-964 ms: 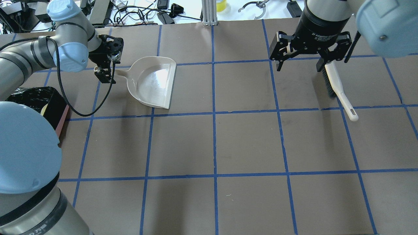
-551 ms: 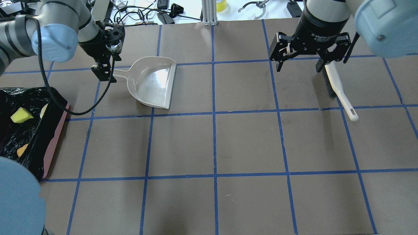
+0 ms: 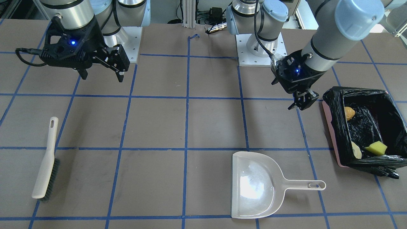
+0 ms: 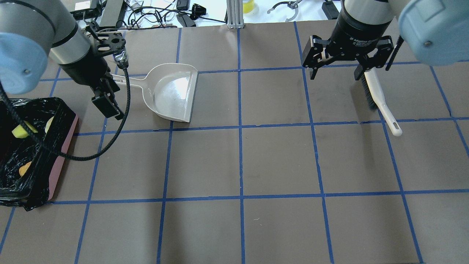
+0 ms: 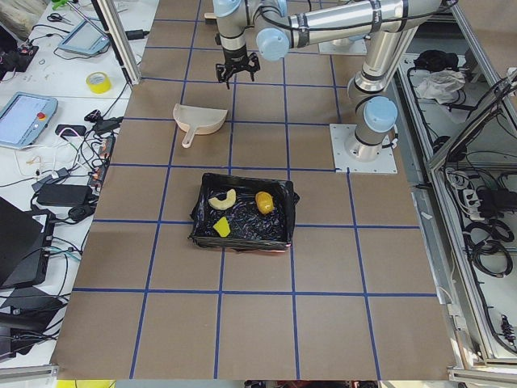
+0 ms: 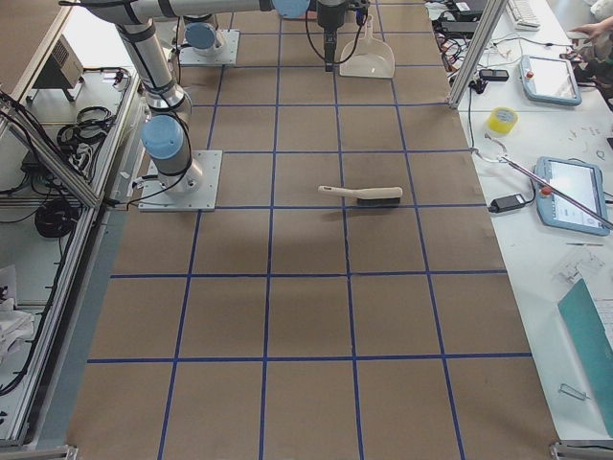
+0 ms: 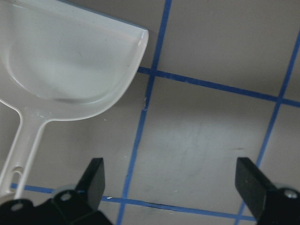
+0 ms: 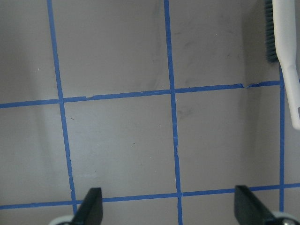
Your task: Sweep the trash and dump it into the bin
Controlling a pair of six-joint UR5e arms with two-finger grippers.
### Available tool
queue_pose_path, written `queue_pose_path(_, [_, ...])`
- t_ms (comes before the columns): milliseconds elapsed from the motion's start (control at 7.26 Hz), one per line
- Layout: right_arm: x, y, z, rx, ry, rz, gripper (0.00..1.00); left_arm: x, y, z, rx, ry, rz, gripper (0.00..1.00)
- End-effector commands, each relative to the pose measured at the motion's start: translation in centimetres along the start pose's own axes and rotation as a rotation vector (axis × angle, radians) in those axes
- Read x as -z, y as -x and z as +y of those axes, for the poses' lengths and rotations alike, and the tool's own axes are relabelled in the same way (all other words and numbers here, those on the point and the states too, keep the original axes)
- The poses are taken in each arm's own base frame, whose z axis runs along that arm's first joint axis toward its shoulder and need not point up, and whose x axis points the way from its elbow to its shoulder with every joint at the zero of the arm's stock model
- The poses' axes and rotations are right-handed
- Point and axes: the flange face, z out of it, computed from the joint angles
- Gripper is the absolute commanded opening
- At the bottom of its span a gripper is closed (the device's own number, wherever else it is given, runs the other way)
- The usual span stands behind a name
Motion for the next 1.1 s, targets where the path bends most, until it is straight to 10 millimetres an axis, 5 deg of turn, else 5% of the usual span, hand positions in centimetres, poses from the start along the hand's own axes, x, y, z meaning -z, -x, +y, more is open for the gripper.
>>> queue_pose_path(0, [0.0, -0.1, 0.0, -0.002, -0.005, 0.005, 1.0, 2.0, -4.1, 1.5, 0.252, 0.005, 0.014, 1.0])
queue_pose_path(413, [-0.1, -0.1, -0.1, -0.005, -0.005, 0.005, 1.0, 3.2, -3.2, 0.9, 0.799, -0.034, -0.027, 1.0])
queue_pose_path(964, [-0.2, -0.1, -0.1, -0.003, -0.004, 0.007, 1.0, 3.1, -5.1, -5.5, 0.951, -0.114, -0.124, 1.0])
